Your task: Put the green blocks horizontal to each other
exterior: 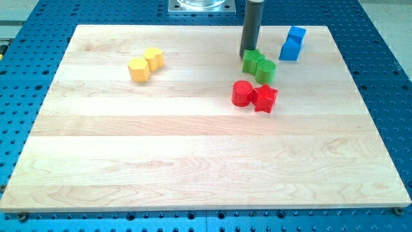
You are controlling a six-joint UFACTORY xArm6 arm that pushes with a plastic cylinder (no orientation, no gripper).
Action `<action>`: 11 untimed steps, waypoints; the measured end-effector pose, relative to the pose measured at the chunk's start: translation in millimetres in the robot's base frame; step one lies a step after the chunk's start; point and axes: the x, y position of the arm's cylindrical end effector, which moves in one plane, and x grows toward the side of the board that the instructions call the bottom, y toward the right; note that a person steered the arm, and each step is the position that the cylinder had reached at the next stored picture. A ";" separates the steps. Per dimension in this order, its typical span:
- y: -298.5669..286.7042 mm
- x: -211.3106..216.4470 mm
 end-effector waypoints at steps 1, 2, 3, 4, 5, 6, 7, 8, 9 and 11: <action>44.2 38.0; 22.0 39.2; -41.4 36.5; -11.4 64.0; 60.6 72.1; 53.0 46.8; 71.1 85.5; 73.7 71.4; 92.6 51.1; 107.4 149.0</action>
